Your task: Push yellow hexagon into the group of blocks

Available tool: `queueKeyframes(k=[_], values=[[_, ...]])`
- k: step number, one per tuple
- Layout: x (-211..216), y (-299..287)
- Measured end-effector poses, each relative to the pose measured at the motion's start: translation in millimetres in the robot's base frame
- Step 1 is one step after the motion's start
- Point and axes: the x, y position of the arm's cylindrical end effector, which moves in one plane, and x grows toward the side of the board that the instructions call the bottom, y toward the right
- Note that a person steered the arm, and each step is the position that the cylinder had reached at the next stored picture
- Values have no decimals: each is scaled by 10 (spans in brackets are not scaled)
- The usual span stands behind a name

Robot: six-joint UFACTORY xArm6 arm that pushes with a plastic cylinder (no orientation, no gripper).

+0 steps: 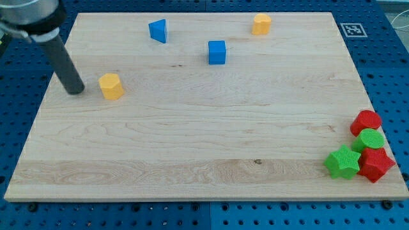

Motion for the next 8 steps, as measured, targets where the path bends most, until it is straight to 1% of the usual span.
queueKeyframes(k=[2,3,4,5,6,8], values=[[31,272],[61,498],[181,763],[345,1068],[394,1409],[394,2294]])
